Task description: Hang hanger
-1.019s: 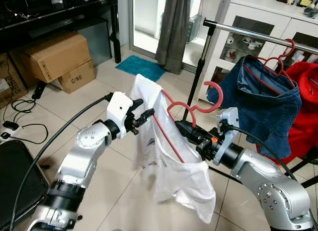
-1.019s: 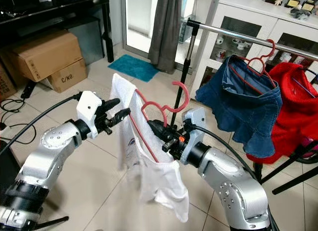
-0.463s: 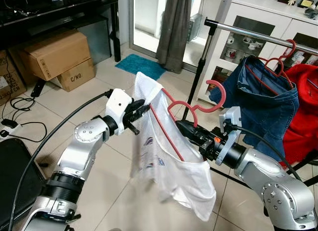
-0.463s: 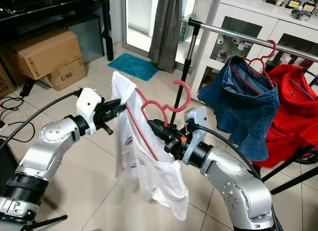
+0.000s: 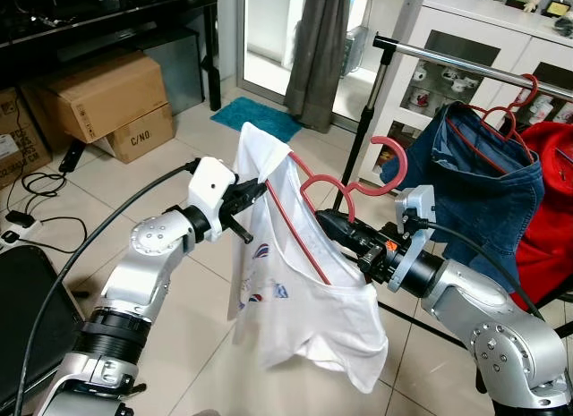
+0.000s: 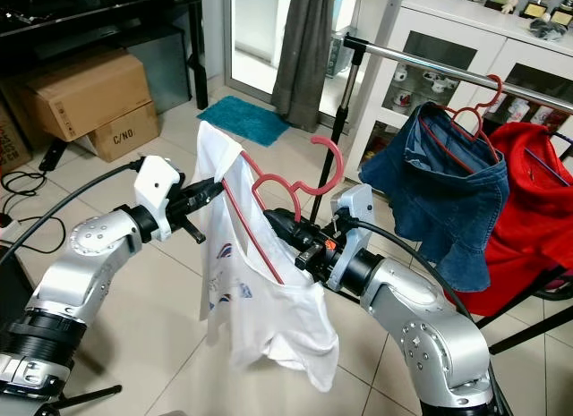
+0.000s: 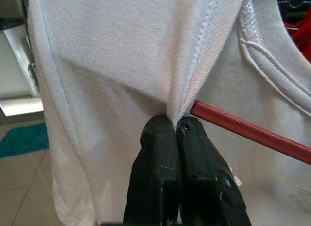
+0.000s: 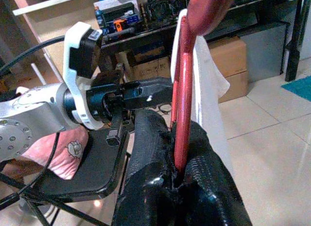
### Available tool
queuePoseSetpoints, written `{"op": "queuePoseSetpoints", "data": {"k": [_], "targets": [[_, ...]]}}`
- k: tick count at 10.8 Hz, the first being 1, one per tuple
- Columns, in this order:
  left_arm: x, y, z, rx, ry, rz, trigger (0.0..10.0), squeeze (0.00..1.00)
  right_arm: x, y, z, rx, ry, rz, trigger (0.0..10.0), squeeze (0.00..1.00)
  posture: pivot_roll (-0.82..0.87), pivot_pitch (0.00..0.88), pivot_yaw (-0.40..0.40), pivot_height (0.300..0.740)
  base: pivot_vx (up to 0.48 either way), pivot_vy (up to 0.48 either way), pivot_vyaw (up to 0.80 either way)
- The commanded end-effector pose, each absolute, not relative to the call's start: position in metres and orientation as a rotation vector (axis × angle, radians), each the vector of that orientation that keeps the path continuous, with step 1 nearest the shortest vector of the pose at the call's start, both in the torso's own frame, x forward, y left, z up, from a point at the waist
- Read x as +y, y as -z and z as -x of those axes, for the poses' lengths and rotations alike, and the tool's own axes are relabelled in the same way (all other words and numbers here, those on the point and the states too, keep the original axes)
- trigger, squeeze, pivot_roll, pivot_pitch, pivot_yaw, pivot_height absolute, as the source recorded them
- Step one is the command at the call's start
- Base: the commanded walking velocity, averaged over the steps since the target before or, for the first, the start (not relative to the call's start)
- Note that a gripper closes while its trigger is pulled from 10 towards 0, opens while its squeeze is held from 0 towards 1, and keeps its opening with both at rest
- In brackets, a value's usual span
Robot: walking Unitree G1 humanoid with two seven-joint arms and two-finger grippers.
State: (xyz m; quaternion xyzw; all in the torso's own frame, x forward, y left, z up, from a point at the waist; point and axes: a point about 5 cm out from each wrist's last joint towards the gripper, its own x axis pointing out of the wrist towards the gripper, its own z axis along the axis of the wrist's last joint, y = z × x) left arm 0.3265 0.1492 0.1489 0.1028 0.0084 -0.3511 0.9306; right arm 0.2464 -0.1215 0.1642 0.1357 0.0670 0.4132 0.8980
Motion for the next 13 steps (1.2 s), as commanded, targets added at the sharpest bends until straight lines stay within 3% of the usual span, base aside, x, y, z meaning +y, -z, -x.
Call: {"op": "queuePoseSetpoints", "data": {"k": [1, 5, 7, 8, 10, 11, 12, 13], "targets": [[0.147, -0.154, -0.328, -0.007, 0.734, -0.199, 0.0, 0.0, -0.125, -0.178, -0.248, 0.066, -0.86, -0.271, 0.0, 0.0, -0.11, 0.0, -0.106, 0.74, 0.0, 0.0, 0.0], [0.147, -0.189, -0.314, -0.167, 0.702, -0.152, 0.0, 0.0, -0.149, -0.158, -0.269, 0.176, -0.582, -0.167, 0.0, 0.0, -0.11, 0.0, -0.099, 0.74, 0.0, 0.0, 0.0], [0.151, -0.207, -0.311, -0.227, 0.679, -0.185, 0.0, 0.0, -0.149, -0.151, -0.267, 0.226, -0.625, -0.08, 0.0, 0.0, -0.1, 0.0, -0.108, 0.74, 0.0, 0.0, 0.0], [0.165, -0.224, -0.318, -0.25, 0.624, -0.233, 0.0, 0.0, -0.148, -0.147, -0.258, 0.253, -0.727, -0.033, 0.0, 0.0, -0.1, 0.0, -0.107, 0.74, 0.0, 0.0, 0.0], [0.223, -0.256, -0.34, -0.229, 0.332, -0.364, 0.0, 0.0, -0.153, -0.153, -0.237, 0.249, -0.96, -0.03, 0.0, 0.0, -0.1, 0.0, -0.094, 0.74, 0.0, 0.0, 0.0], [0.232, -0.259, -0.343, -0.222, 0.283, -0.375, 0.0, 0.0, -0.155, -0.155, -0.235, 0.245, -0.982, -0.041, 0.0, 0.0, -0.1, 0.0, -0.094, 0.74, 0.0, 0.0, 0.0], [0.26, -0.256, -0.351, -0.155, 0.179, -0.406, 0.0, 0.0, -0.159, -0.164, -0.23, 0.196, -1.031, -0.138, 0.0, 0.0, -0.1, 0.0, -0.089, 0.74, 0.0, 0.0, 0.0], [0.266, -0.252, -0.353, -0.13, 0.162, -0.417, 0.0, 0.0, -0.159, -0.167, -0.229, 0.175, -1.042, -0.179, 0.0, 0.0, -0.1, 0.0, -0.089, 0.74, 0.0, 0.0, 0.0]]}}
